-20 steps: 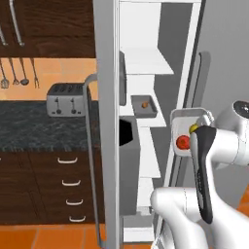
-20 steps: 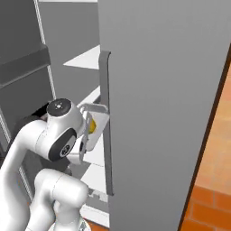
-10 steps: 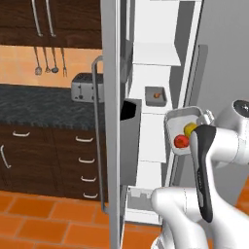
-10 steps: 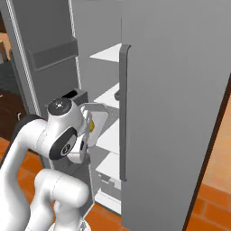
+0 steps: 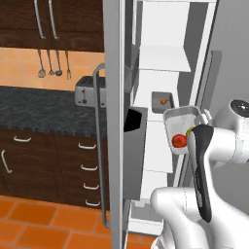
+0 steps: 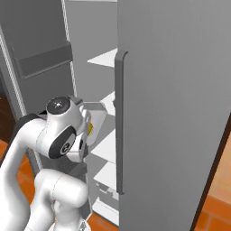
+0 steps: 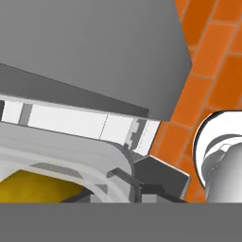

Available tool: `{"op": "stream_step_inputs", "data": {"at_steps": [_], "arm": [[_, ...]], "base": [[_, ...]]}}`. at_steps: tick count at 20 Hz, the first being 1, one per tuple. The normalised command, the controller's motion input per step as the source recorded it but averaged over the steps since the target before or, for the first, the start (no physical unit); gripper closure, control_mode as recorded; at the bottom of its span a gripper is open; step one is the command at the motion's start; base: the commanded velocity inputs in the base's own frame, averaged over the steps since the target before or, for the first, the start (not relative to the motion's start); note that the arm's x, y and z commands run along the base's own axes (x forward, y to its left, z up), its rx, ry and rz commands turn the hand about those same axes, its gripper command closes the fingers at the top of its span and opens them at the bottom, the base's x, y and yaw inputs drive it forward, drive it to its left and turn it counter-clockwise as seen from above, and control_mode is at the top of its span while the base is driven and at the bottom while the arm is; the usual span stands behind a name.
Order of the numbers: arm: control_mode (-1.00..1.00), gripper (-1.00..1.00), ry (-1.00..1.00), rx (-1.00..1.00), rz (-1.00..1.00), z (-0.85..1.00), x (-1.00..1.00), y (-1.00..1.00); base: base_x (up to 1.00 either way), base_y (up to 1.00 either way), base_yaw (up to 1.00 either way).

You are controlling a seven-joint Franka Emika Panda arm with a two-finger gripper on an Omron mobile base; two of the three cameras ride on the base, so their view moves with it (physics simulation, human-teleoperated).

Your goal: Take the meat container that has the chicken drumstick and place it on the second highest rack of the freezer. Then take the vegetable container that has the lemon and tomato and place it on the highest rack of the freezer.

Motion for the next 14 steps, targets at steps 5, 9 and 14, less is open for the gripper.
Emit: {"op": "stream_step_inputs", "data": {"at_steps": [5,9,14], "arm": [[-1.00,1.00,-0.06,0.00,0.00,0.36,0.05,0.06],[-1.00,1.00,-0.17,0.00,0.00,0.98,0.51,0.01],[-1.00,1.00,-0.02,0.00,-0.03,0.87,0.98,0.01]], "base": [[0.24,0.02,0.00],[0.00,0.00,0.00],[0.00,0.00,0.00]]}}
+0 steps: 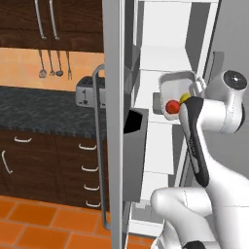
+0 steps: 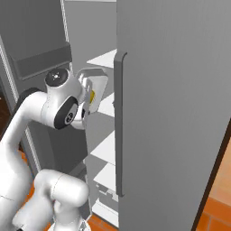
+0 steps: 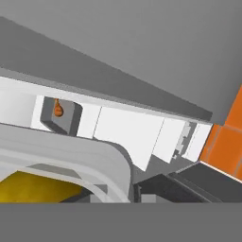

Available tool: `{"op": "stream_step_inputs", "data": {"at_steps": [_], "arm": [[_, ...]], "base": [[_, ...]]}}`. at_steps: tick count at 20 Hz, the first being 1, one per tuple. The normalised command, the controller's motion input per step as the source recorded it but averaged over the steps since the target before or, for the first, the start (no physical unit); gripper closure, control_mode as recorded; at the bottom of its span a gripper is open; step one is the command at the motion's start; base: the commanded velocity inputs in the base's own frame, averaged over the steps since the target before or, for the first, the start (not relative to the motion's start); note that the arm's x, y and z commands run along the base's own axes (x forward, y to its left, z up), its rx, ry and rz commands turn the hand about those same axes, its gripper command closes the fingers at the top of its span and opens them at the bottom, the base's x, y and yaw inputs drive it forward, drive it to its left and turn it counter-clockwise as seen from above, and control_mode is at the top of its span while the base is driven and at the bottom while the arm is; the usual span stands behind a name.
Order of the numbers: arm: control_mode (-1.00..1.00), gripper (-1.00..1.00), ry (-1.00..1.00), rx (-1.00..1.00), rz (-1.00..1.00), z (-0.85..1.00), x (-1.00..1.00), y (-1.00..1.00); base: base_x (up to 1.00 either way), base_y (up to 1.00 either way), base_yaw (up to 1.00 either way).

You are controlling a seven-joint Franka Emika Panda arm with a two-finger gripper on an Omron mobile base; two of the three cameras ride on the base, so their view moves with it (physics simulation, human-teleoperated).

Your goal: Take the meat container that has the chicken drumstick and place it on the second highest rack of the freezer. Then take the vegetable container that has the lemon and tomato and place it on the highest rack of the freezer.

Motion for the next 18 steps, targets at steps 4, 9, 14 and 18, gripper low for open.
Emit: {"op": "stream_step_inputs", "data": {"at_steps": [4,9,14,18], "arm": [[-1.00,1.00,0.00,0.00,-0.13,0.74,1.00,0.05],[-1.00,1.00,0.05,0.01,-0.10,0.60,1.00,-0.10],[-1.00,1.00,0.09,0.11,0.00,0.06,1.00,-0.48],[-1.00,1.00,0.00,0.14,0.00,0.17,1.00,-0.16]], "base": [[0.00,0.00,0.00],[0.00,0.00,0.00],[0.00,0.00,0.00],[0.00,0.00,0.00]]}}
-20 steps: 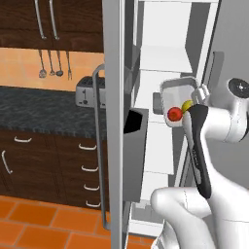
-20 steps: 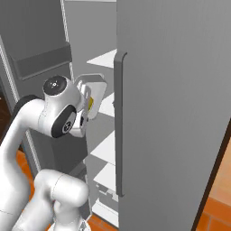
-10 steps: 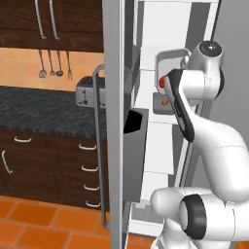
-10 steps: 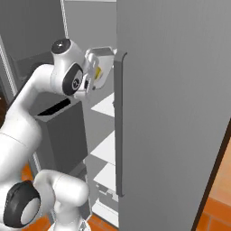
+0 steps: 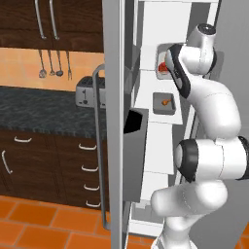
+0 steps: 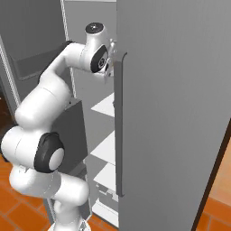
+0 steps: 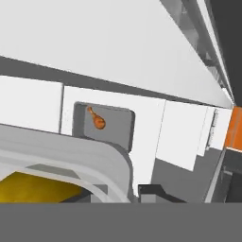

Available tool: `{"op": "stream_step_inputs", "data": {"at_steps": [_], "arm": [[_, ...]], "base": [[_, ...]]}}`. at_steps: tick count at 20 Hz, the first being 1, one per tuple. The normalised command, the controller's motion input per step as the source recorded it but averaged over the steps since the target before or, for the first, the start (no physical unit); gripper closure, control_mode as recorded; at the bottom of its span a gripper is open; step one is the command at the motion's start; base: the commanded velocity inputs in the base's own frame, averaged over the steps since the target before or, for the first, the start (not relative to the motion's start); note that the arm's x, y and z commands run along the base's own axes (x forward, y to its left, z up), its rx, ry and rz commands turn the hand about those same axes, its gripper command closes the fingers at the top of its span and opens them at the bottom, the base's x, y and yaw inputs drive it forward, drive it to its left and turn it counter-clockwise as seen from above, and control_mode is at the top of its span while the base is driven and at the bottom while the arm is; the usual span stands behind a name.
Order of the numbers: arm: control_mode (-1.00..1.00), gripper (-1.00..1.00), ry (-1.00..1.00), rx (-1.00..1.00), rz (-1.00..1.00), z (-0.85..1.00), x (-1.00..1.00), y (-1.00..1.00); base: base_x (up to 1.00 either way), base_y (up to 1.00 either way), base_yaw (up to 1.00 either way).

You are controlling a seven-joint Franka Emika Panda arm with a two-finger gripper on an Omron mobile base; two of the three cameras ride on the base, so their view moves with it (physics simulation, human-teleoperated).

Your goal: Take the meat container that has the chicken drumstick and place it on the second highest rack of the freezer. Then take the vegetable container that has the lemon and tomato and place it on the highest rack of the freezer.

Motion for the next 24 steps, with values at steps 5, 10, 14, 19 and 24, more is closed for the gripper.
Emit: {"op": "stream_step_inputs", "data": {"at_steps": [5,10,14,19,24], "arm": [[-1.00,1.00,0.00,0.05,0.00,0.01,1.00,-0.08],[-1.00,1.00,0.00,0.03,0.00,0.00,1.00,-0.22],[-1.00,1.00,0.00,0.03,-0.01,0.00,0.96,-0.26],[-1.00,-1.00,-0.04,0.02,-0.04,-0.03,0.73,-0.28],[-1.00,-1.00,-0.11,0.02,-0.02,0.00,0.15,-0.08]], "base": [[0.00,0.00,0.00],[0.00,0.00,0.00],[0.00,0.00,0.00],[0.00,0.00,0.00],[0.00,0.00,0.00]]}}
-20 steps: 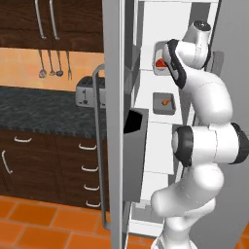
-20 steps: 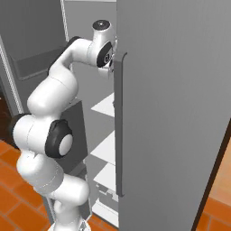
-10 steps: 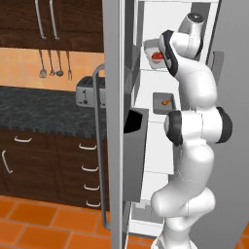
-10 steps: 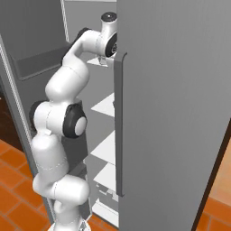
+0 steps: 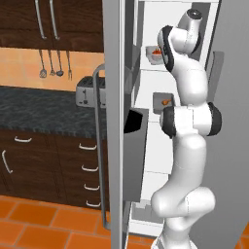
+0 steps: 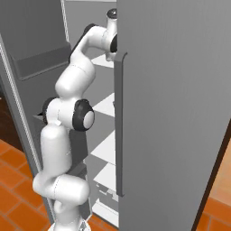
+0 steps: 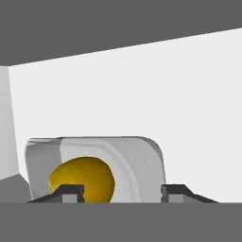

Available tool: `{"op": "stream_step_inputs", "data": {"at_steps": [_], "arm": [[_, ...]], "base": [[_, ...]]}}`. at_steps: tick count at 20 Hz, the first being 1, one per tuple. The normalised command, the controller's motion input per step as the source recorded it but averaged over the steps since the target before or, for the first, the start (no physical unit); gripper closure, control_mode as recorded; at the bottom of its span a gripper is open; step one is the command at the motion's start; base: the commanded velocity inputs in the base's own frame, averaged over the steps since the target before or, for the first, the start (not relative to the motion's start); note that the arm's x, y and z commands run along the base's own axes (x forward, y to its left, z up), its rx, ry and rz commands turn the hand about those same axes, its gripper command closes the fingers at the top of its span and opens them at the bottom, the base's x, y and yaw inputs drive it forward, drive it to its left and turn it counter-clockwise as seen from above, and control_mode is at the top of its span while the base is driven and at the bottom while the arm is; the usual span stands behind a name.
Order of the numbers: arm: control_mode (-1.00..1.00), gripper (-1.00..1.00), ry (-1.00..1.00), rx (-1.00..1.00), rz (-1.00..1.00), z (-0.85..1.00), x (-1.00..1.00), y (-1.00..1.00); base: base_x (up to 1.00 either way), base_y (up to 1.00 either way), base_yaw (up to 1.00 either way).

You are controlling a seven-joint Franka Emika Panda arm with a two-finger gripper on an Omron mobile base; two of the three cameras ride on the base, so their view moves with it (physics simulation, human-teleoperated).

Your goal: Take the meat container that has the chicken drumstick and place it on the second highest rack of the freezer. Then take the vegetable container that has the lemon and tomato and place it on the highest rack of the freezer.

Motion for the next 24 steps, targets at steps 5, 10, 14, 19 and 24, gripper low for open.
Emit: {"op": "stream_step_inputs", "data": {"at_steps": [5,10,14,19,24], "arm": [[-1.00,-1.00,-0.19,0.00,0.00,-0.19,-0.29,0.30],[-1.00,-1.00,-0.24,-0.01,-0.04,-0.48,-0.29,0.65],[-1.00,-1.00,-0.24,-0.02,-0.07,-0.60,-0.26,0.46],[-1.00,-1.00,-0.12,0.00,-0.08,0.15,-0.86,0.11],[-1.00,-1.00,0.00,0.00,-0.07,0.39,-1.00,0.00]], "base": [[0.00,0.00,0.00],[0.00,0.00,0.00],[0.00,0.00,0.00],[0.00,0.00,0.00],[0.00,0.00,0.00]]}}
